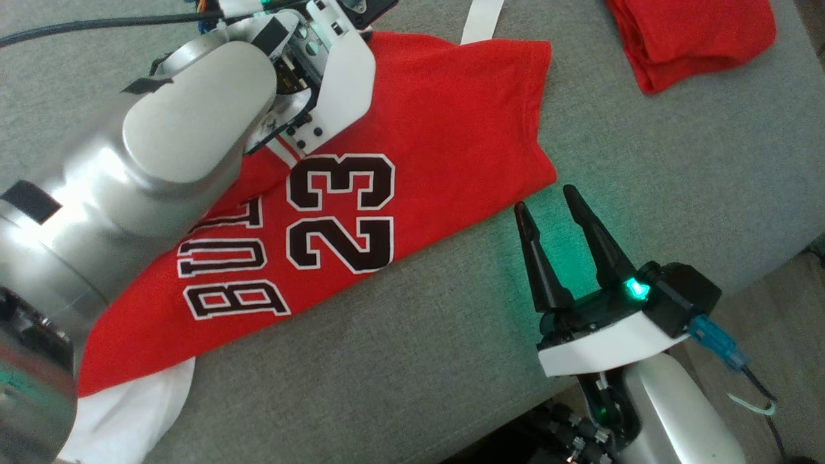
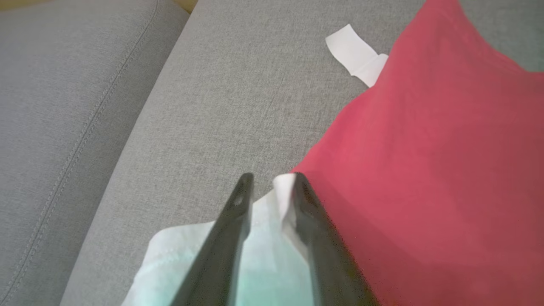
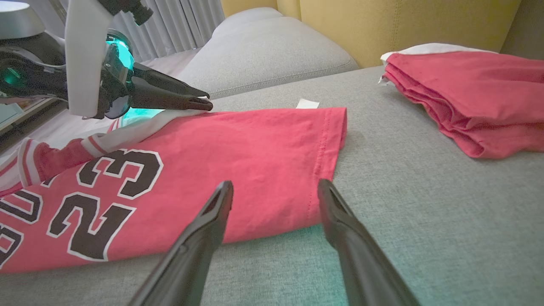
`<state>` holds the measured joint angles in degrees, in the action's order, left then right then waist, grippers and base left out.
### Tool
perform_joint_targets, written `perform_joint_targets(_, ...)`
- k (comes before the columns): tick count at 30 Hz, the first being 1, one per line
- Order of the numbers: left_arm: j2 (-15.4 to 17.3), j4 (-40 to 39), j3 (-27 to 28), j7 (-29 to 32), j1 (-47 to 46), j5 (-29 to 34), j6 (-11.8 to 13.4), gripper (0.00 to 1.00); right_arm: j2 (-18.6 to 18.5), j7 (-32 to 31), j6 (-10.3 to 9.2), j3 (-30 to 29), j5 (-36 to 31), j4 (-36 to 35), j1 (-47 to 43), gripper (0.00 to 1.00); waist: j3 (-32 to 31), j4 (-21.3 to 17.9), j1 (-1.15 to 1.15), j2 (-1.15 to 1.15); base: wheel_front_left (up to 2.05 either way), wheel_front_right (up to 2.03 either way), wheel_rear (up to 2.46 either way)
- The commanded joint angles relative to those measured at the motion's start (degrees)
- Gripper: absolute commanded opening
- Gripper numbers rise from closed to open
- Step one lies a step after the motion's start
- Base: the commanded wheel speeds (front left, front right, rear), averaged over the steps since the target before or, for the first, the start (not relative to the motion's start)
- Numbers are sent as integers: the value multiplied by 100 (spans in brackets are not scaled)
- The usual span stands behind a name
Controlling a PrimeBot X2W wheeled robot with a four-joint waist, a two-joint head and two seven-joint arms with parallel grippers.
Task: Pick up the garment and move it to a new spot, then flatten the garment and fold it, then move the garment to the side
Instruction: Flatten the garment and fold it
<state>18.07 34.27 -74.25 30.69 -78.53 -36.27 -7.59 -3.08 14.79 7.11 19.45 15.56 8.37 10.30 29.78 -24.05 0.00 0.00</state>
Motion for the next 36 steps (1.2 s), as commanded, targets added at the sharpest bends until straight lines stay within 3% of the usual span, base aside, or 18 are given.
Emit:
perform_joint_targets(1, 16, -119, 128, -1, -370, -60, 10, 25, 17, 21, 37, 80, 13, -126, 67, 100, -18, 19, 0, 0, 0, 0, 0)
perform_joint_targets(2, 16, -119, 128, -1, -370, -60, 10, 25, 17, 21, 37, 80, 13, -126, 67, 100, -18, 19, 0, 0, 0, 0, 0)
perform_joint_targets(3, 13, -136, 120, 34, -360, -123, 10, 0, 17, 21, 37, 76, 11, -123, 72, 100, -21, 25, 0, 0, 0, 0, 0)
perform_joint_targets(7, 46, -297, 98, 88, -381, -253, 10, 0, 19, 21, 37, 38, 49, -171, 100, 100, -38, 86, 0, 0, 0, 0, 0)
perform_joint_targets(14, 285, -641, 92, -612, -591, -232, 10, 0, -38, 21, 37, -257, 451, -213, 192, 100, -314, 401, 0, 0, 0, 0, 0)
perform_joint_targets(21, 760, -820, 132, -1284, -892, -93, 11, 0, -1114, 13, 37, -200, 1156, 630, 824, 100, -583, 897, 0, 0, 0, 0, 0)
perform_joint_targets(29, 928, -914, 358, -1678, -1066, -80, 159, 0, -2249, -941, 37, 267, 2281, 1757, 2063, 100, -511, 1429, 0, 0, 0, 0, 0)
perform_joint_targets(36, 986, -1015, 363, -1725, -1130, -31, 226, 0, -2430, -1193, 37, 729, 2426, 2721, 2604, 100, -342, 1647, 0, 0, 0, 0, 0)
